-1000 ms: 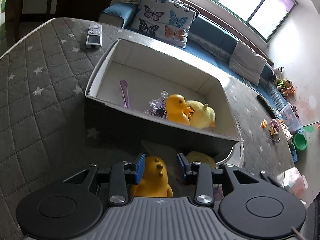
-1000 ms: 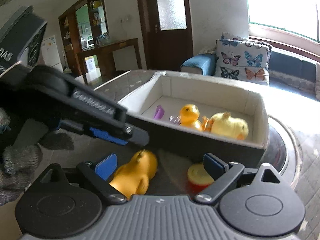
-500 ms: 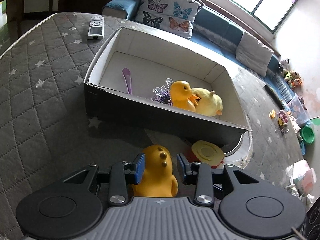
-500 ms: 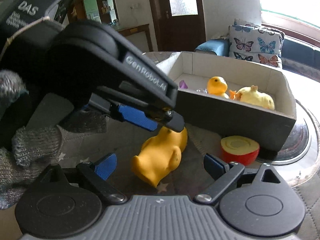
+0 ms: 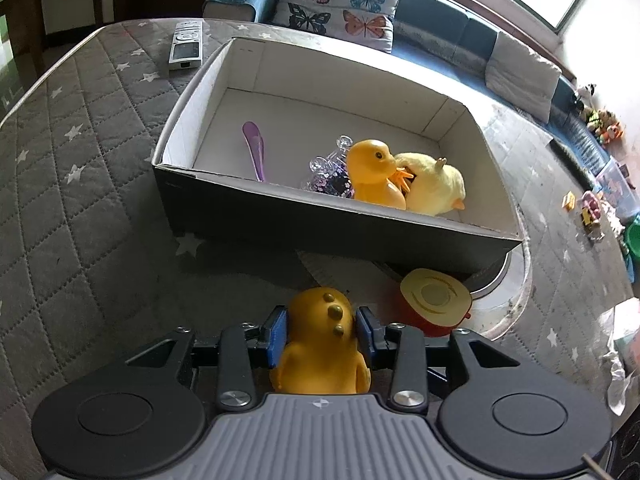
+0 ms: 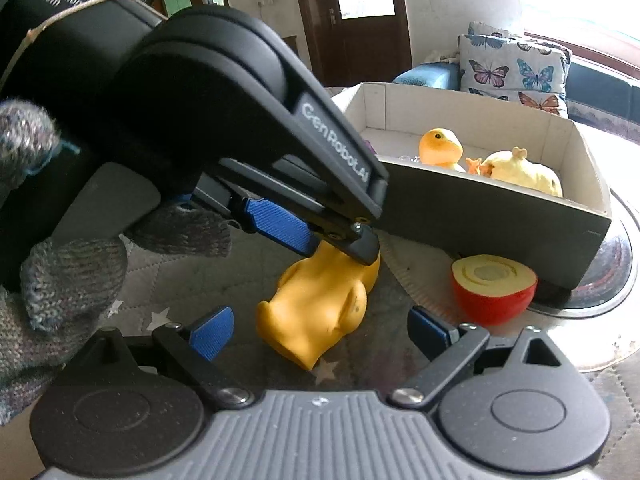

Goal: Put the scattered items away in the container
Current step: 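Grasp the dotted orange duck with the left tool while right tool grasps the lying yellow duck, then lift both held ducks up over the cardboard box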

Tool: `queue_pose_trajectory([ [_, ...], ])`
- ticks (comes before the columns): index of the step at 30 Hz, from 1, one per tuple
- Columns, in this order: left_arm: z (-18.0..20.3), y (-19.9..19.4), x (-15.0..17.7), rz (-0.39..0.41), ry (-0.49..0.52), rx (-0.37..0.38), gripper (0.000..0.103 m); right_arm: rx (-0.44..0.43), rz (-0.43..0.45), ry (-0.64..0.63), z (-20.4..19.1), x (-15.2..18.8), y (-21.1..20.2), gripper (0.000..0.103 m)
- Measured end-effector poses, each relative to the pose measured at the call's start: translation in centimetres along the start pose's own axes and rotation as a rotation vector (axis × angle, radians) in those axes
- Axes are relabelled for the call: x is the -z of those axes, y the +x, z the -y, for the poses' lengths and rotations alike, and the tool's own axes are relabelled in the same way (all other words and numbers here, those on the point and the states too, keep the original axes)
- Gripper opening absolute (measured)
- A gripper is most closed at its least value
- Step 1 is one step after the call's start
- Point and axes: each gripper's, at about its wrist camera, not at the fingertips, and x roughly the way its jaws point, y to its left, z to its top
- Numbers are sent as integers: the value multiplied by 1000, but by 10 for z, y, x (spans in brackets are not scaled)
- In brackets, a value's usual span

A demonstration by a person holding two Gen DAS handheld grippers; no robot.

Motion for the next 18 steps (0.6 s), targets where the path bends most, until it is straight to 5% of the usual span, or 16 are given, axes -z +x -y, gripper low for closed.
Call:
queue_pose_trajectory([
  [18,-12,22,-3,-77,-54,4,44,-3,-25,12,11,1,14,95],
])
